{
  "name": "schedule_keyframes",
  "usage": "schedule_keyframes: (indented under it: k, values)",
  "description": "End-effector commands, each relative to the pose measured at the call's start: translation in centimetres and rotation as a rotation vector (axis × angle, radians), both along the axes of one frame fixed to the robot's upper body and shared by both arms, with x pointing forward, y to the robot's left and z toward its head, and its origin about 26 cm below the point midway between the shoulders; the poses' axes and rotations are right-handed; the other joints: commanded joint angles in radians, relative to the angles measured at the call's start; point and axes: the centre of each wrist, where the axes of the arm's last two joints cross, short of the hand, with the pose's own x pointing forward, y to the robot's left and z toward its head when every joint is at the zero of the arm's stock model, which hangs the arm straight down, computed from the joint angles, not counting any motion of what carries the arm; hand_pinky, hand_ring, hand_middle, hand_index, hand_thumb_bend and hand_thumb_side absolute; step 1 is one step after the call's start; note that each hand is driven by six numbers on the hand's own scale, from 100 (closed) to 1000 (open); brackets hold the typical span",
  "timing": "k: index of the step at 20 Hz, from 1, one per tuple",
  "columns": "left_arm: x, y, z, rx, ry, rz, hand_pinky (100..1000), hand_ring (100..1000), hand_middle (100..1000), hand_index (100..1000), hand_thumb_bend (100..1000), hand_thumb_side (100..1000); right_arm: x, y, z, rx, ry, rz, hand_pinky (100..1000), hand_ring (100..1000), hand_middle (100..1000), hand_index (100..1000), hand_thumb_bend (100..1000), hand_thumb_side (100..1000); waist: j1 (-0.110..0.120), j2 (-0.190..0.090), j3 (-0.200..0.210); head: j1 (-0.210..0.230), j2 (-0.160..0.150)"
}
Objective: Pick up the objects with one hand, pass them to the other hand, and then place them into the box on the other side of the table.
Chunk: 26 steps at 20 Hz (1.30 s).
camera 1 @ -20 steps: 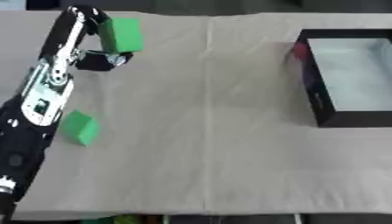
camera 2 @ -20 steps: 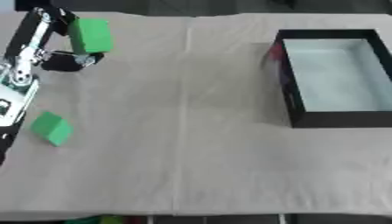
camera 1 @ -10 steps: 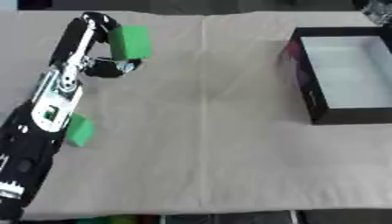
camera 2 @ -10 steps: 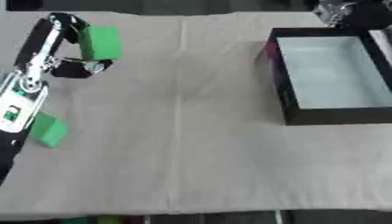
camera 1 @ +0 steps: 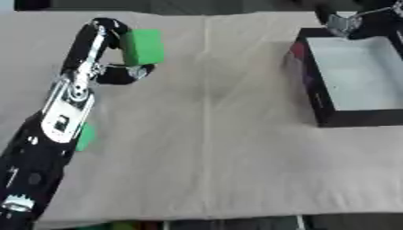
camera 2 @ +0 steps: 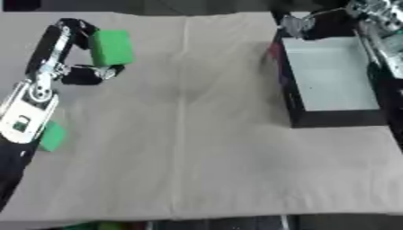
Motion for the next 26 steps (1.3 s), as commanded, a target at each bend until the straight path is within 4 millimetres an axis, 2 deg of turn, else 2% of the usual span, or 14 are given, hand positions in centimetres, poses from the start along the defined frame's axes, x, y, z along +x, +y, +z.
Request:
schedule_keyframes:
  k: [1,8,14,26]
  values:
    - [-0.3,-0.8,1.1,-0.012,-0.042,-0.025,566,486,489,536,100,100,0.4,0.7,0.8,-0.042,-0.038,0.015,1000,955,965,931,100,220,-0.002,-0.03,0.003,-0.005,0.004]
    - [-0.6,-2.2,0.9,-0.053,-0.037,-0.058,554,467,473,527,100,100,1.4,2.6,-0.1,-0.106,-0.06,0.044,1000,953,959,932,100,181,-0.007,-0.034,0.017,-0.009,0.003]
    - [-0.7,-3.4,1.2,-0.1,-0.02,-0.102,528,453,456,516,100,100,2.1,3.8,-0.4,-0.156,-0.103,0.054,1000,951,936,929,100,140,-0.008,-0.035,0.022,-0.018,0.014]
    - [-0.8,-5.8,1.1,-0.161,0.029,-0.185,500,431,428,488,100,100,3.6,4.9,-1.3,-0.226,-0.173,0.049,985,938,929,922,100,151,-0.009,-0.03,0.038,-0.039,0.018]
